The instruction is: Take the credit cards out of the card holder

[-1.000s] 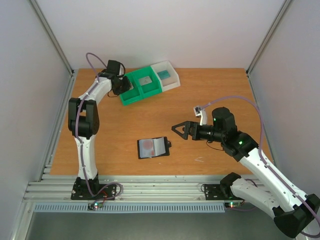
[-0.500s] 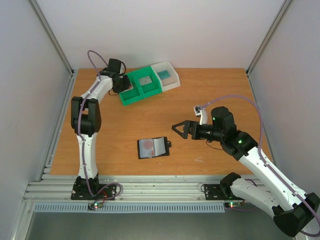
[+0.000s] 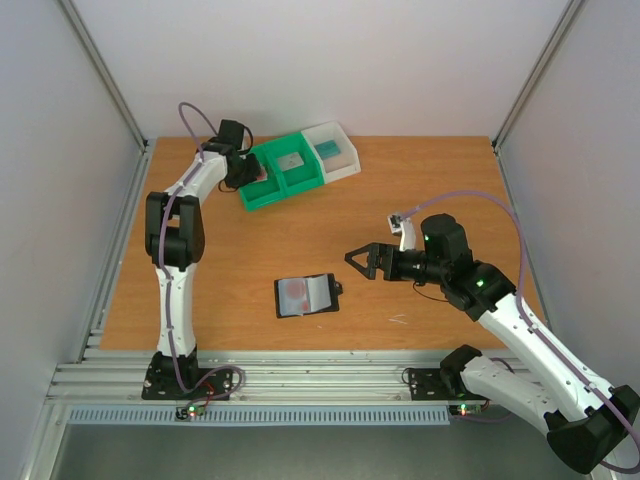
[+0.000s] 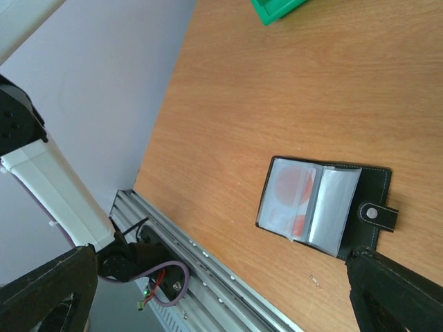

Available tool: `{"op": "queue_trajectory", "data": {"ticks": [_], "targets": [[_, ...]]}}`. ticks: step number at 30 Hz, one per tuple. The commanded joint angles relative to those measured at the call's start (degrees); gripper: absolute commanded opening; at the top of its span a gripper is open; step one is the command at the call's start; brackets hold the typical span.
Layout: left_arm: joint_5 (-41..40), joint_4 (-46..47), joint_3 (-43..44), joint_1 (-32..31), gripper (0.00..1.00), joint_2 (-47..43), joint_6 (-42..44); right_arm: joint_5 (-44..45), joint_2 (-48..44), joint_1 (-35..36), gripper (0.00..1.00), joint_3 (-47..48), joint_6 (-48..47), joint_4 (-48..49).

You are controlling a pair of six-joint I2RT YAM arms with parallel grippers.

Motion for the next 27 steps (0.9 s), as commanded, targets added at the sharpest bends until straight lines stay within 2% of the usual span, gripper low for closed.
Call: {"op": "queue_trajectory", "data": {"ticks": [1,9,17,21,27], "targets": [[-1.81,-0.37,2.47,0.41,0.08,0.88,0.68,0.77,-0.92,0.30,0.98,1.74,-1.09,-0.97],[-1.82,-0.68,2.52,0.39,0.10,0.82,0.59,0.98,-1.30,0.28,0.98,1.59,-1.09,-1.37],[0.80,0.39,1.48,0.39,0.17,-2.46,0.55,0.51,-0.54,0.29,0.98,1.08,-1.10,-2.02],[2.73,1.46,-0.09,0.44,0.25,-5.91,0.26,1.06,0.40,0.27,0.98,1.09,-1.18,-3.38],[5.34,2.38,-4.61,0.42,0.46,-12.98,0.07,4.06,2.21,0.34,0.98,1.21,-1.20,-6.79]]}}
